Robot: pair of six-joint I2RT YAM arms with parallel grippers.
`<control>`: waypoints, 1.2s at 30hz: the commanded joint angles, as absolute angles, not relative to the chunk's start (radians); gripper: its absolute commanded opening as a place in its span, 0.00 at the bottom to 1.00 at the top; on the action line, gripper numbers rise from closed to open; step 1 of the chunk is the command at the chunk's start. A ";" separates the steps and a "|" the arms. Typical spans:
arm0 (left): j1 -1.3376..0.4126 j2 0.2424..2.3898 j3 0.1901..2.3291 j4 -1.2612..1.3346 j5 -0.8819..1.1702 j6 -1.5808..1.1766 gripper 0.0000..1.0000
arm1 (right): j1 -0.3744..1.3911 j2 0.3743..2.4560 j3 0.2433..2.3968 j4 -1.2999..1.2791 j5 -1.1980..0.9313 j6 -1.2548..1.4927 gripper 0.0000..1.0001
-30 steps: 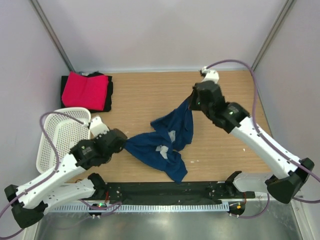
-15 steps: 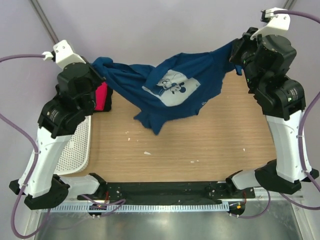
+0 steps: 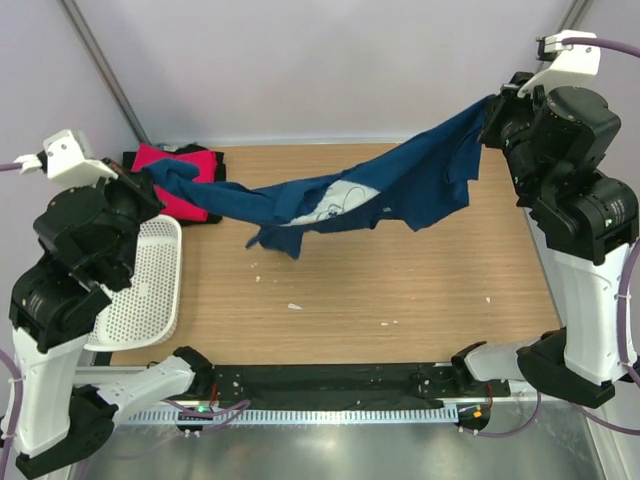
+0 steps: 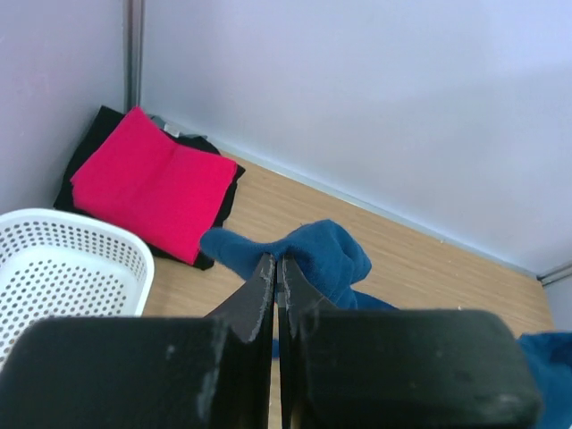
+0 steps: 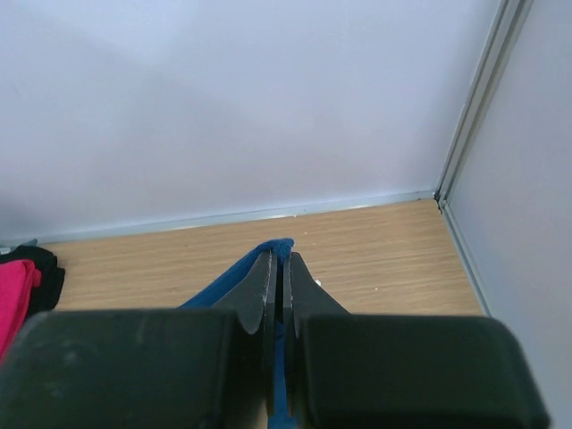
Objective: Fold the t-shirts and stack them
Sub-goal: Flatten the tshirt out
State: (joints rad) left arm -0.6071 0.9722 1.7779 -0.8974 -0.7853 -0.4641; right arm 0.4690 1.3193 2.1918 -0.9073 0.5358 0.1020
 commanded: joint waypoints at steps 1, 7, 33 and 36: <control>-0.603 0.934 1.738 -0.991 -0.810 -0.518 0.00 | 0.468 1.341 2.275 -0.922 0.607 0.069 0.01; -0.603 0.780 1.351 -1.066 -0.694 -0.764 0.00 | 0.468 1.275 1.976 -0.953 0.569 0.146 0.01; -0.653 0.981 1.100 -0.935 -0.382 -0.721 0.92 | 0.399 1.333 1.006 -0.519 0.321 0.328 0.01; -0.653 1.194 1.205 -0.787 -0.324 -0.594 0.92 | 0.391 1.348 0.999 -0.512 0.304 0.331 0.01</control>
State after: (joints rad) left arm -0.6479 1.0298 1.1294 -0.9825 -0.3805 -0.8013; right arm 0.4011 1.3457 1.0016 -0.5674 0.3264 0.3168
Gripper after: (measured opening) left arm 0.922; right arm 0.048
